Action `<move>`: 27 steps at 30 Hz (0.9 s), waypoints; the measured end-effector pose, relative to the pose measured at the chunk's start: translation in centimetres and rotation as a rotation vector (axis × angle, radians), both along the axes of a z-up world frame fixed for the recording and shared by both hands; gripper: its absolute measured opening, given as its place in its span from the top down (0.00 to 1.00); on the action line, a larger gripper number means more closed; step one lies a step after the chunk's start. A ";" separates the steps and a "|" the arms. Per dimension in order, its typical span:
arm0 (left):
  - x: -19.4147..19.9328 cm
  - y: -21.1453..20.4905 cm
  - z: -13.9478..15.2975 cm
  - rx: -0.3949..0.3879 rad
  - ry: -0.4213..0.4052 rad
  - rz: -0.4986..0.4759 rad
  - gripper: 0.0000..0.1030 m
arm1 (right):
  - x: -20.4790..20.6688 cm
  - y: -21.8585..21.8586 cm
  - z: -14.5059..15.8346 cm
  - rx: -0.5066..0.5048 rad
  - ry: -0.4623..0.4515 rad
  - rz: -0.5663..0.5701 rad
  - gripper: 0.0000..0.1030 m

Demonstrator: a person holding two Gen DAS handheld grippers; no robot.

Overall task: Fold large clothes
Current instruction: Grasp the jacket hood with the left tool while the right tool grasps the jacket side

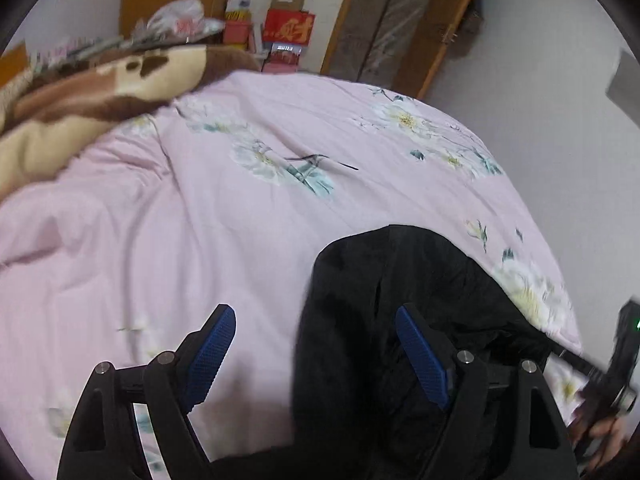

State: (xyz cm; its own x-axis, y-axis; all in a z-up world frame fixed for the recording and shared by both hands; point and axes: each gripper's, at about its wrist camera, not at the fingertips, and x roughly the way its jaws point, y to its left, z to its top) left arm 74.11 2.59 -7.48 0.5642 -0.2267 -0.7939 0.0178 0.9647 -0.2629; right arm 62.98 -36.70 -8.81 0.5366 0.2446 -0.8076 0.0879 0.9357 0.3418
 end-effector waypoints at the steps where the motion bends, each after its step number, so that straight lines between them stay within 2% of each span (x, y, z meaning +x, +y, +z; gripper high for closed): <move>1: 0.7 -0.2 -0.7 0.003 0.012 0.027 0.20 | 0.4 -0.1 -0.5 0.018 0.004 -0.001 0.37; 4: 1.9 -1.2 -3.3 0.016 0.071 0.031 0.20 | 0.8 -0.1 -1.7 0.091 0.021 -0.001 0.40; 5: 2.0 -1.5 -4.0 0.027 0.091 0.033 0.23 | 0.7 0.0 -1.8 0.097 0.022 0.008 0.46; 6: 2.1 -1.7 -4.7 0.025 0.109 0.028 0.28 | 0.7 0.2 -2.0 0.104 0.025 0.031 0.61; 7: 2.0 -1.8 -5.1 0.012 0.119 0.022 0.41 | 0.6 0.4 -2.3 0.120 0.035 0.049 0.70; 8: 2.0 -1.9 -5.5 0.019 0.132 0.021 0.60 | 0.5 0.5 -2.6 0.151 0.047 0.067 0.73; 10: 1.6 -2.3 -5.7 0.064 0.143 0.025 0.81 | 0.0 1.2 -2.6 0.158 0.052 0.116 0.80; 11: 1.3 -2.5 -5.4 0.086 0.132 0.015 0.88 | -0.2 1.7 -2.5 0.131 0.047 0.146 0.82; 12: 0.8 -2.6 -5.0 0.097 0.117 0.003 0.91 | -0.6 2.1 -2.2 0.101 0.040 0.172 0.86; 15: -0.7 -2.1 -3.8 0.097 0.080 -0.005 0.93 | -1.6 2.9 -1.4 0.049 0.021 0.210 0.92; 19: -3.1 -1.2 -2.2 0.096 0.043 -0.005 0.94 | -3.8 3.7 0.1 -0.128 -0.041 0.230 0.93; 24: -8.8 0.5 0.7 0.057 -0.070 -0.026 0.94 | -8.2 4.7 2.4 -0.247 -0.165 0.270 0.94; 27: -13.0 1.5 1.6 0.021 -0.144 -0.034 0.94 | -12.1 5.8 3.6 -0.344 -0.277 0.314 0.94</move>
